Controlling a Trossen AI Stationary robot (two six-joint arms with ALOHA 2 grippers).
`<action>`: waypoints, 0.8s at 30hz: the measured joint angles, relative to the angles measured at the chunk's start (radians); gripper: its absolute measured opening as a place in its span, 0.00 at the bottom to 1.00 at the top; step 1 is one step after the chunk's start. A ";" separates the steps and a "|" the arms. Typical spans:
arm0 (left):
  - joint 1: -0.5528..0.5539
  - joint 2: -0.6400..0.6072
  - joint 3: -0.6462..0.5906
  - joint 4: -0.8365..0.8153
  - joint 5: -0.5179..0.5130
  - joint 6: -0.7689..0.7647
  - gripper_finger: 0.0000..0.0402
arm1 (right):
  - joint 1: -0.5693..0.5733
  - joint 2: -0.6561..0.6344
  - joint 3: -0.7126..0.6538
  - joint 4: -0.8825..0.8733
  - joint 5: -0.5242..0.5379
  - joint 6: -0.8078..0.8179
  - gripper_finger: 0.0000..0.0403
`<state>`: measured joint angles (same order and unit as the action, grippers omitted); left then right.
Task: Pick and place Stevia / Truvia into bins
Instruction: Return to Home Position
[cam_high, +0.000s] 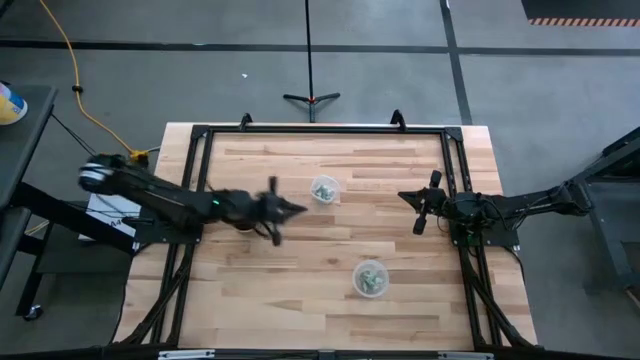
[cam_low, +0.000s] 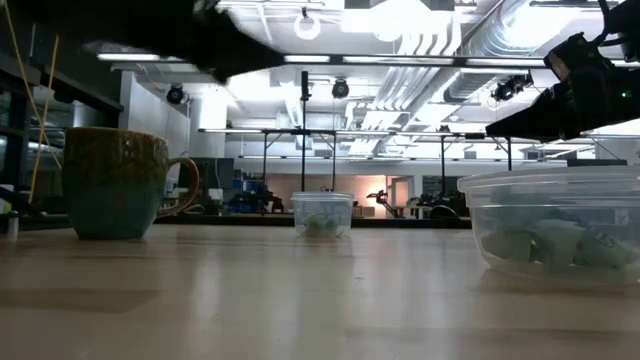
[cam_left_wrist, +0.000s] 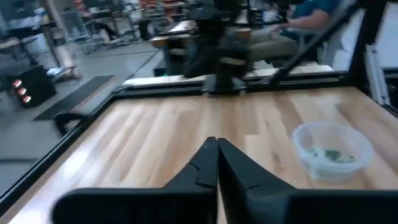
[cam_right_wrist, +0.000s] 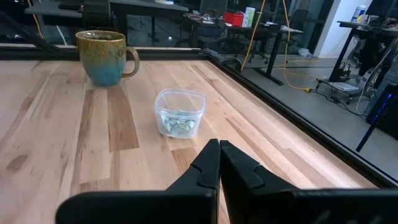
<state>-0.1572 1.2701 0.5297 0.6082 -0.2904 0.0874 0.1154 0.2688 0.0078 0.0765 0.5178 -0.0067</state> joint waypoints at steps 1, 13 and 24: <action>0.020 -0.055 -0.045 -0.006 0.013 -0.010 0.08 | 0.000 0.000 0.000 0.000 0.000 0.004 0.00; 0.059 -0.661 -0.380 -0.117 -0.113 -0.065 0.10 | 0.000 0.000 0.000 0.001 0.002 0.014 0.01; 0.058 -1.110 -0.394 -0.614 -0.084 -0.145 0.10 | 0.000 -0.001 0.000 0.013 -0.098 0.056 0.00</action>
<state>-0.0994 0.1596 0.1360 -0.0059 -0.3747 -0.0580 0.1157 0.2680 0.0078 0.0896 0.4195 0.0497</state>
